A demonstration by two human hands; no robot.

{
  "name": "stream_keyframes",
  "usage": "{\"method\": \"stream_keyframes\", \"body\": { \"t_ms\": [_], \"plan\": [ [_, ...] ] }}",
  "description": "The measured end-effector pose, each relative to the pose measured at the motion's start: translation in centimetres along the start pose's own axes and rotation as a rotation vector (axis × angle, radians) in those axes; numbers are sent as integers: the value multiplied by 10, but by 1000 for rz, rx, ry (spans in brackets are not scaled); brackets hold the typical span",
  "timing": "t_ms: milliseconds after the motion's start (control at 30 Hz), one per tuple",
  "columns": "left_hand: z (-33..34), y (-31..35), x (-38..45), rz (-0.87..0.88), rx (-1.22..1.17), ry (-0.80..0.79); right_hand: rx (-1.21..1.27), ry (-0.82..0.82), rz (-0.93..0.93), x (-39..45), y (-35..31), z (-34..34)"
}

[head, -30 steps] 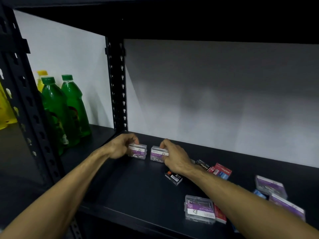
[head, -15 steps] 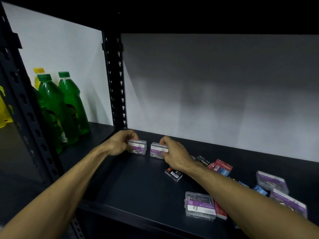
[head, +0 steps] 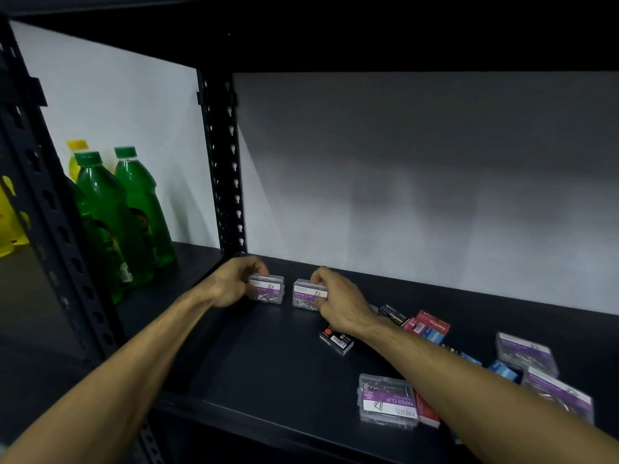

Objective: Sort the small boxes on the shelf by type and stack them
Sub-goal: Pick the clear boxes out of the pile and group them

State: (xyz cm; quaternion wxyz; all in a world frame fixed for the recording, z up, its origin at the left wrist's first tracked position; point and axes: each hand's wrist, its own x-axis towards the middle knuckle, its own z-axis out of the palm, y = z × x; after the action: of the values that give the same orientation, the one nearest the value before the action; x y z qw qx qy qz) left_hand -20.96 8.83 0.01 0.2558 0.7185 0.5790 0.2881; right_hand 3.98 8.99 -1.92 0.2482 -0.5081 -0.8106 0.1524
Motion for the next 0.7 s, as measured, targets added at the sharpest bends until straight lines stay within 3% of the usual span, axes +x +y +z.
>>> {"method": "stream_keyframes", "body": {
  "t_ms": [167,400,700],
  "plan": [
    [-2,3,-1,-43,-23,29,12,17,-11,-5,2,-7],
    [12,36,1,35,-5,235,36,63,-11,-26,5,-47],
    [73,114,7,225,-61,148,14,107,78,-87,47,-120]
  ]
}}
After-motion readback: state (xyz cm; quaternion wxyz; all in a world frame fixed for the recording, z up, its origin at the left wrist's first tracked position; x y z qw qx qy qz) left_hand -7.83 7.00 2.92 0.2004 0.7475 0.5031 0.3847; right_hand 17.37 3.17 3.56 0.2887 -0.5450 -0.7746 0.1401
